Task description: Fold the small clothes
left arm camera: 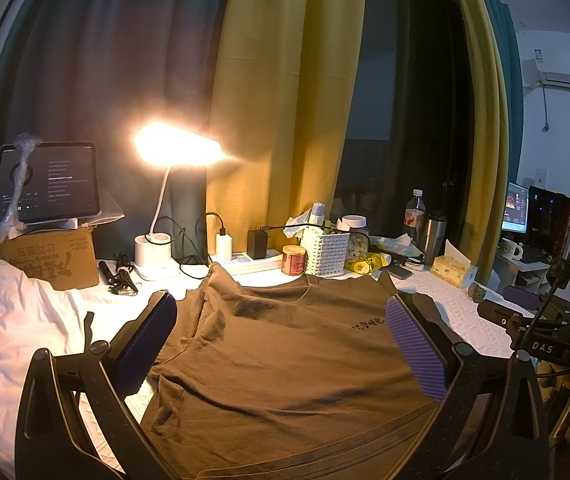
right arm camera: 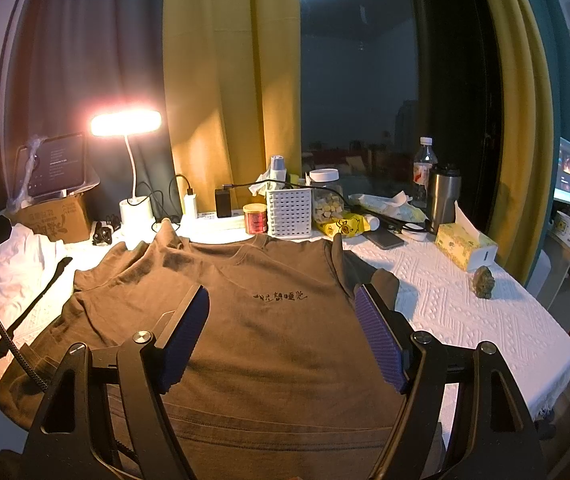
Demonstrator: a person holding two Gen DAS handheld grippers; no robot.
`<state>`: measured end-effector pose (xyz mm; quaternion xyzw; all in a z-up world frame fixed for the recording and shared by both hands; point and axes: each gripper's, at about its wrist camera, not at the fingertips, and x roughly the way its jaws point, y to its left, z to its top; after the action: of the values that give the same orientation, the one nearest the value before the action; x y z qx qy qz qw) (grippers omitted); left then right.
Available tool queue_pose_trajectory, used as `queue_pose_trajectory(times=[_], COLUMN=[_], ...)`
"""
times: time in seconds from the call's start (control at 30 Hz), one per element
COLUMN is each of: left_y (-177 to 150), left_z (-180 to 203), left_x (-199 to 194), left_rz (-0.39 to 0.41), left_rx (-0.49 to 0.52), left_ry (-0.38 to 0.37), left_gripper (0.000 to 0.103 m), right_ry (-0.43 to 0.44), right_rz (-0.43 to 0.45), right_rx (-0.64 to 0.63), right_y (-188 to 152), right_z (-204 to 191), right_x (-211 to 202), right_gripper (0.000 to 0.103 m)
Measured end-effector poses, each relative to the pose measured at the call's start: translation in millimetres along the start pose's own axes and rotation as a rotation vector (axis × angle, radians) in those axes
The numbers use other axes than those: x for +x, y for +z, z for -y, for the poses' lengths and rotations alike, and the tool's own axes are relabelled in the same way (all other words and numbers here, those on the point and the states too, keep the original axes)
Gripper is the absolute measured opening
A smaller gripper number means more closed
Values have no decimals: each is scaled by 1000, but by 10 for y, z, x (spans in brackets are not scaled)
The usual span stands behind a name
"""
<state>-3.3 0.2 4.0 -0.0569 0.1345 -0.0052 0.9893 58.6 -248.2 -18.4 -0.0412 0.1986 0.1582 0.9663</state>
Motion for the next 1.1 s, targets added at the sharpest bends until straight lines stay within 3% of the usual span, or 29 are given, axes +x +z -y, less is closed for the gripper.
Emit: queue_pose_trajectory(times=[0.77, 1.1], left_y=[13, 44], left_z=[60, 69], left_x=[7, 199], left_rz=[0, -51], left_rx=[-4, -9], left_ry=[-5, 29], left_gripper=[102, 102], right_ry=[-2, 17], right_rz=[-6, -40], right_rx=[6, 21], right_y=[-68, -150], right_z=[51, 100], right_x=[21, 167], right_gripper=[78, 78])
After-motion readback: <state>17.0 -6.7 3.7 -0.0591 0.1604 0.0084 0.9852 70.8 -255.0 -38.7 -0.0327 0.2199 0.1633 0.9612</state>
